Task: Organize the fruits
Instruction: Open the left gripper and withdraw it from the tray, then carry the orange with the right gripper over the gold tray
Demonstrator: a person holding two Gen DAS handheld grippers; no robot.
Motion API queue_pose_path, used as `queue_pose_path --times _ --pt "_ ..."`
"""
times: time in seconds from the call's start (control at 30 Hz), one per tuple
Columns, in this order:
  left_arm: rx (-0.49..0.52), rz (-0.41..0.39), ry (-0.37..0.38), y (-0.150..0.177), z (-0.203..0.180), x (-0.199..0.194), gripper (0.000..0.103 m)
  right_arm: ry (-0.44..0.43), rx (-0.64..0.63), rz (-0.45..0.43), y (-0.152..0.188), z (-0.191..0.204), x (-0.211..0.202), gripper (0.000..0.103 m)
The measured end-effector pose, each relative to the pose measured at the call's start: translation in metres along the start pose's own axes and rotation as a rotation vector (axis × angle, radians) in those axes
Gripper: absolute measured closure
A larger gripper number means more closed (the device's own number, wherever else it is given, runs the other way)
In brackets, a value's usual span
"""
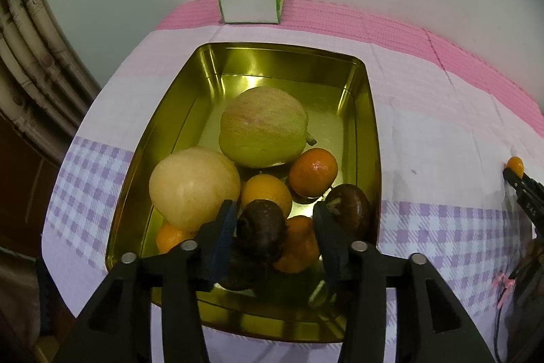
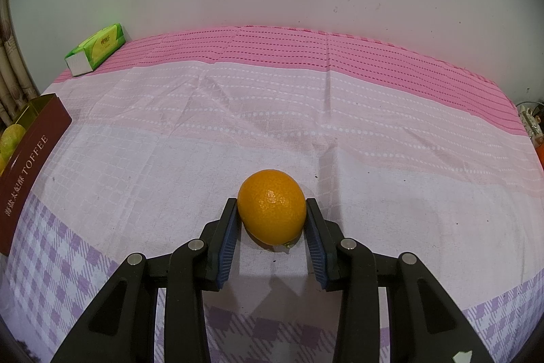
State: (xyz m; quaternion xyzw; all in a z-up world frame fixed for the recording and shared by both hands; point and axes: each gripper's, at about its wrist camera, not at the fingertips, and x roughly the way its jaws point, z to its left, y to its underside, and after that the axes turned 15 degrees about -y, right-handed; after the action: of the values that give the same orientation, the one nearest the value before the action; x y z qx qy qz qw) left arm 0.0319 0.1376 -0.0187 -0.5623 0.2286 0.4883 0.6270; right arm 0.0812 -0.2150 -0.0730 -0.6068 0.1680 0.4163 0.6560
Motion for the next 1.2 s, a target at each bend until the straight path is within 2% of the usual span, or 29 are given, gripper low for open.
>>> queue_pose_path --times 0.17,0.3,0.57,0.93,1.2 --pt "0.013 -0.022 -0.009 0.001 -0.002 -0.006 0.038 0.0 0.0 0.0 0.0 0.0 0.0 0.067" --pt "0.008 -0.033 -0.007 -0.002 0.0 -0.012 0.035 0.001 -0.001 0.0 0.0 0.0 0.0 0.067" --pt "0.009 -0.06 0.021 -0.003 0.01 -0.027 0.032 0.002 -0.003 0.001 0.0 0.0 0.0 0.068" --pt "-0.011 -0.101 -0.036 -0.002 0.025 -0.037 0.028 0.03 -0.043 0.028 -0.002 0.008 0.003 0.068" --pt "-0.029 -0.109 -0.043 0.003 0.037 -0.036 0.027 0.002 -0.082 0.034 -0.008 0.031 -0.004 0.068"
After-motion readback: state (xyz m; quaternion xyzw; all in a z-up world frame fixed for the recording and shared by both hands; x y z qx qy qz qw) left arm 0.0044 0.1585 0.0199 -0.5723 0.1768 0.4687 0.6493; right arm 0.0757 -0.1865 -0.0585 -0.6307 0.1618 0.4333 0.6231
